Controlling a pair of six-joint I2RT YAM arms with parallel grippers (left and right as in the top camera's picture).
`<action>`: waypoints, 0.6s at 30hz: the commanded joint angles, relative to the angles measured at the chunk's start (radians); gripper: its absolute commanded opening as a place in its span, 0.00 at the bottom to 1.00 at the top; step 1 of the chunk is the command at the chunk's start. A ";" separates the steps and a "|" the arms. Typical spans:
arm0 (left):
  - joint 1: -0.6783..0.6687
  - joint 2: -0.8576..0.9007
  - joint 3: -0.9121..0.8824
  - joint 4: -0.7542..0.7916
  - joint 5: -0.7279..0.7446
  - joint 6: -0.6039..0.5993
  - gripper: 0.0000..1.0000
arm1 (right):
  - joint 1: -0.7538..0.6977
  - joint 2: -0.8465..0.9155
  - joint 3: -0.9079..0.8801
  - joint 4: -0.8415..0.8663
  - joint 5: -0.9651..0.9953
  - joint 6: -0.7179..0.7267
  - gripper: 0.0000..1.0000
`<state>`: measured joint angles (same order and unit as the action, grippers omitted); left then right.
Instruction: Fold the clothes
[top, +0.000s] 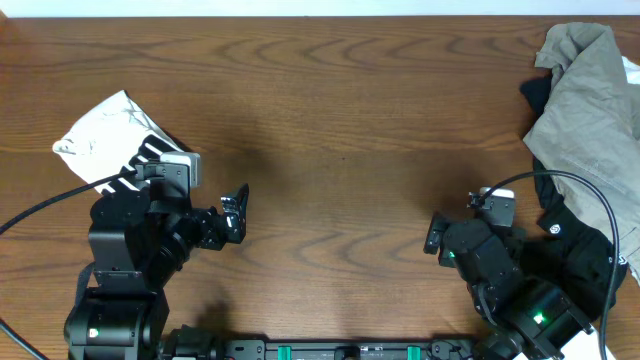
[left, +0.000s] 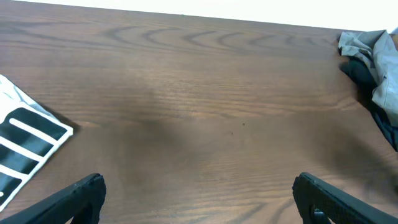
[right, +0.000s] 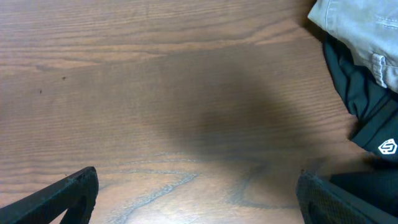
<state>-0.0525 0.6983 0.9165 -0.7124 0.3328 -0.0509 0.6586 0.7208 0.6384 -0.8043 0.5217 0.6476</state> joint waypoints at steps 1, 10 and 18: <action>0.002 -0.001 0.002 0.002 -0.009 0.013 0.98 | 0.008 0.000 -0.007 -0.001 0.027 0.021 0.99; 0.002 0.000 0.002 0.002 -0.009 0.013 0.98 | -0.019 -0.027 -0.009 -0.042 0.027 0.017 0.99; 0.002 0.000 0.002 0.002 -0.009 0.013 0.98 | -0.257 -0.142 -0.013 -0.132 -0.058 0.017 0.99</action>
<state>-0.0525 0.6983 0.9165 -0.7124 0.3328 -0.0509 0.4812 0.6270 0.6369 -0.9176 0.5091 0.6483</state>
